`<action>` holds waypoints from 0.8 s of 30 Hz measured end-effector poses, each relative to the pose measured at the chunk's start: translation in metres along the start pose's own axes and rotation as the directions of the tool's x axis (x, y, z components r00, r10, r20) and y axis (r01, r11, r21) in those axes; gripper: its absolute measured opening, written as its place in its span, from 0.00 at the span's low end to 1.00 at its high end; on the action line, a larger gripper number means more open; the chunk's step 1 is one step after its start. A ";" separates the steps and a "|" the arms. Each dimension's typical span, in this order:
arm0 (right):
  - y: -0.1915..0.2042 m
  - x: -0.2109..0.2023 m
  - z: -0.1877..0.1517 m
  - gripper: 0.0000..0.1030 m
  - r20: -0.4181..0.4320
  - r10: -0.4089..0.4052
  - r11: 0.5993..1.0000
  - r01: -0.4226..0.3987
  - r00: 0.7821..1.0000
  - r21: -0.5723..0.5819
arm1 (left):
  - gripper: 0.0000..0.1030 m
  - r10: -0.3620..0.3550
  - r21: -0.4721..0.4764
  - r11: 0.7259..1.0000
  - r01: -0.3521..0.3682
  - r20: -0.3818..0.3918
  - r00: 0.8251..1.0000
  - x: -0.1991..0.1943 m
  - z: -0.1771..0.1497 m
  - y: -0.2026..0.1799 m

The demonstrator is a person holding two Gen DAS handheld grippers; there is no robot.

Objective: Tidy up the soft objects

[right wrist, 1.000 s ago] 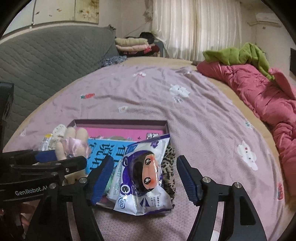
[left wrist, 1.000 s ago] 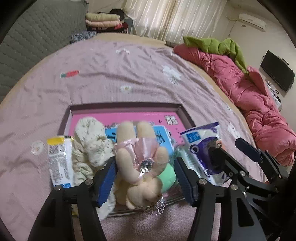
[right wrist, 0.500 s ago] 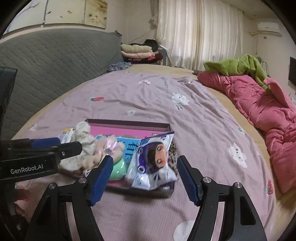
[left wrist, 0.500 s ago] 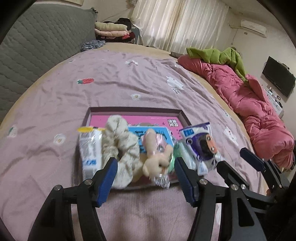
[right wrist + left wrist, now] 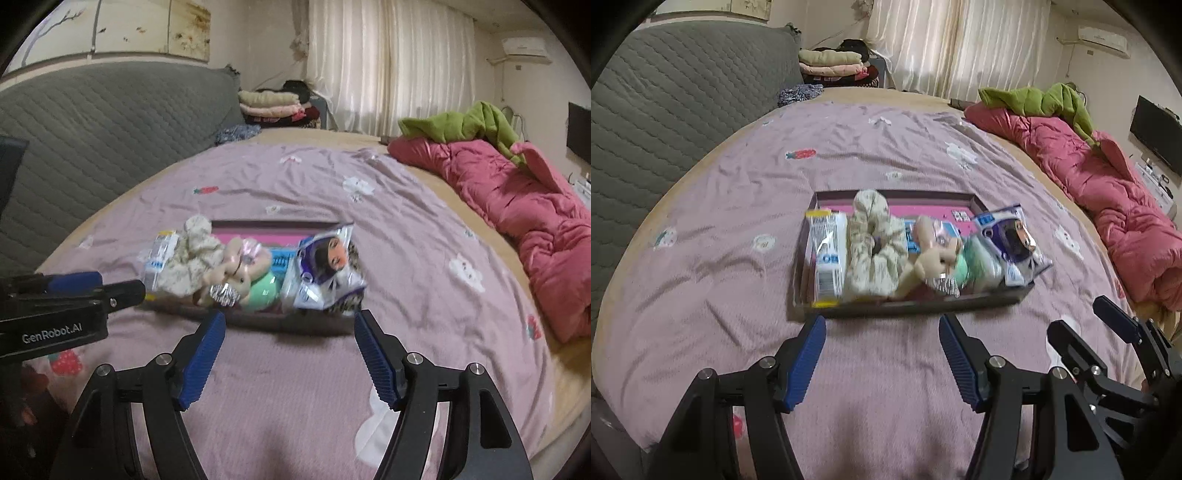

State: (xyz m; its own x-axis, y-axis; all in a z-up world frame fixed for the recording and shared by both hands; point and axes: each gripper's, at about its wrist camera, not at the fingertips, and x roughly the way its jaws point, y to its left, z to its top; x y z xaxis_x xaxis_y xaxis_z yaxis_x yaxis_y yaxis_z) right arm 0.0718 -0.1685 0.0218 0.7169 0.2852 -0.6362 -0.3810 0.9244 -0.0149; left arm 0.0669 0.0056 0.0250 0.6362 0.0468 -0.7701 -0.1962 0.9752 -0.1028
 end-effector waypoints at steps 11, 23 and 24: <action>0.000 -0.014 -0.024 0.72 -0.017 -0.021 0.998 0.022 1.000 0.065 | 0.61 -0.013 0.014 1.000 0.013 -0.028 1.000 -0.013 -0.038 -0.002; 0.005 -0.010 -0.042 0.72 -0.057 0.009 0.998 -0.005 0.998 0.067 | 0.61 -0.026 -0.014 1.000 0.026 -0.043 0.999 -0.008 -0.051 0.000; 0.007 -0.011 -0.043 0.72 -0.053 0.011 0.998 -0.007 0.999 0.063 | 0.61 -0.024 -0.014 1.000 0.024 -0.042 0.999 -0.008 -0.051 0.000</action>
State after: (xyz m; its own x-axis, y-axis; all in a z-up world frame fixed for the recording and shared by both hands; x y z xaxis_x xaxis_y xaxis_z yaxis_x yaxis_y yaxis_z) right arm 0.0369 -0.1762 -0.0043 0.6806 0.2810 -0.6766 -0.3483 0.9366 0.0386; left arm 0.0238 -0.0057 -0.0011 0.6088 0.0141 -0.7932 -0.1914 0.9729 -0.1296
